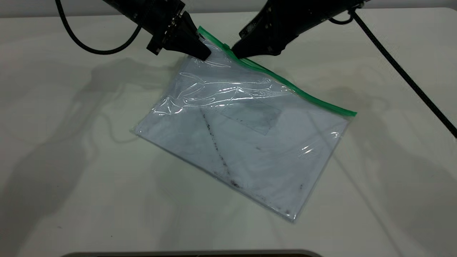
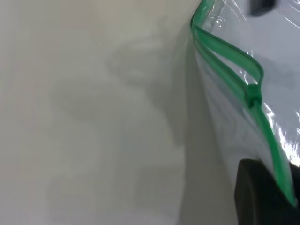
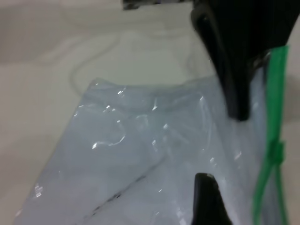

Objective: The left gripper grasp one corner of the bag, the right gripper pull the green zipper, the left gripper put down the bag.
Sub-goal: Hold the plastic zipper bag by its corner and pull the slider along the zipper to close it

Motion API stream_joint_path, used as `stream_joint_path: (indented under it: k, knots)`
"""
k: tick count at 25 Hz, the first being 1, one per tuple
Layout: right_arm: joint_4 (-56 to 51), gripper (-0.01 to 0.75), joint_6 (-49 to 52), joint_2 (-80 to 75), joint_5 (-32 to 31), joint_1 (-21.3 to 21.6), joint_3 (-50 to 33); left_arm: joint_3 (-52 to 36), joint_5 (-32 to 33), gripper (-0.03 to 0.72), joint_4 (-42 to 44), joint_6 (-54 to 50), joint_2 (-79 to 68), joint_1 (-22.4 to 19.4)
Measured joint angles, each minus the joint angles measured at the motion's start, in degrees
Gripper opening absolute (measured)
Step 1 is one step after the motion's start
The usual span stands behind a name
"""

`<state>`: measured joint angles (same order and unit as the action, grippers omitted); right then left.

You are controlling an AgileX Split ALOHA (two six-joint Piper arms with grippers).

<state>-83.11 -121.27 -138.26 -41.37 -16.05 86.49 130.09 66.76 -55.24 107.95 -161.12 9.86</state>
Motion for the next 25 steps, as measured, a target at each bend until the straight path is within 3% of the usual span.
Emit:
stream_joint_path:
  k: [16, 25]
  knots:
    - [-5.52, 0.461, 0.00, -5.37, 0.52, -0.42, 5.35, 0.49, -0.69, 0.053, 0.05, 0.93, 0.00, 1.76]
    - [-6.02, 0.380, 0.00, -5.48, 0.52, -0.42, 5.35, 0.49, -0.74, 0.053, 0.05, 0.95, 0.00, 1.76]
